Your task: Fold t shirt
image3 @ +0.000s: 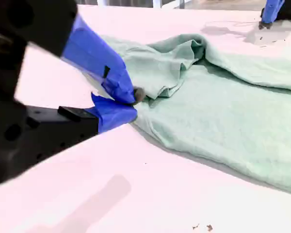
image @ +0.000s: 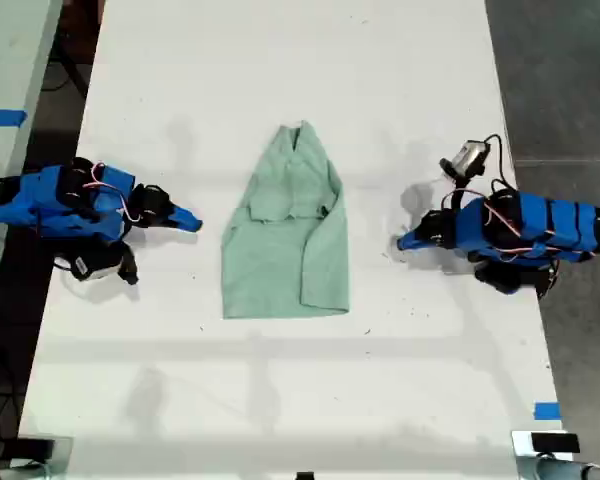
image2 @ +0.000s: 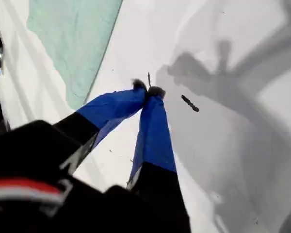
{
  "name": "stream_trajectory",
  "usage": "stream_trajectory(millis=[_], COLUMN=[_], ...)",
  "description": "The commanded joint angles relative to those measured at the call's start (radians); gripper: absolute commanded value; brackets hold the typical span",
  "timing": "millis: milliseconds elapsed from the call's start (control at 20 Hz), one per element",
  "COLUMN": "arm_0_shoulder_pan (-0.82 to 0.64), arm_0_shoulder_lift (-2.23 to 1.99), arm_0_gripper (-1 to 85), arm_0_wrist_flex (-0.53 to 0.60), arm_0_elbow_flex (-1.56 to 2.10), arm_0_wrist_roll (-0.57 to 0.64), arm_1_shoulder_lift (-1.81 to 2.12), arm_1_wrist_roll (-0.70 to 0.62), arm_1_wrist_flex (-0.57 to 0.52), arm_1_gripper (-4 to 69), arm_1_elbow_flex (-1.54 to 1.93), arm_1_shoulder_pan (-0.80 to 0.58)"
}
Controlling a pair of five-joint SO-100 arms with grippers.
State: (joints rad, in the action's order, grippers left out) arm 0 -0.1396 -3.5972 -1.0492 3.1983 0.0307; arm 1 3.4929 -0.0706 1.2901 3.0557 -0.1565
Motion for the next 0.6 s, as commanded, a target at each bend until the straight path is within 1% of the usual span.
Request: stream_trajectory(millis=[0,300,350,400,450,550], arm_0_shoulder_pan=[0.057,0.061,0.048,0.029,0.023,0.049], arm_0_shoulder_lift=[-0.002,-0.002,0.018,0.083,0.218,0.698], arm_0_gripper=[-0.2,-0.2,-0.2,-0.2,-0.2,-0.2], arm_0_wrist_flex=[-0.014,-0.014,-0.015,-0.006,0.026,0.043], arm_0_elbow_flex=[-0.003,-0.006,-0.012,-0.040,-0.101,-0.353], arm_0_wrist_roll=[-0.104,-0.110,-0.138,-0.163,-0.183,-0.242], arm_1_shoulder_lift=[0.014,0.014,0.014,0.014,0.014,0.014], arm_1_wrist_roll=[0.032,0.032,0.032,0.032,0.032,0.032], arm_1_wrist_flex=[0.014,0.014,0.014,0.014,0.014,0.014], arm_1_gripper=[1.3,1.3,1.3,1.3,1.3,1.3], arm_1_elbow_flex=[0.057,0.057,0.057,0.057,0.058,0.058], arm_1_shoulder_pan=[-0.012,-0.012,-0.014,-0.015,-0.018,-0.020])
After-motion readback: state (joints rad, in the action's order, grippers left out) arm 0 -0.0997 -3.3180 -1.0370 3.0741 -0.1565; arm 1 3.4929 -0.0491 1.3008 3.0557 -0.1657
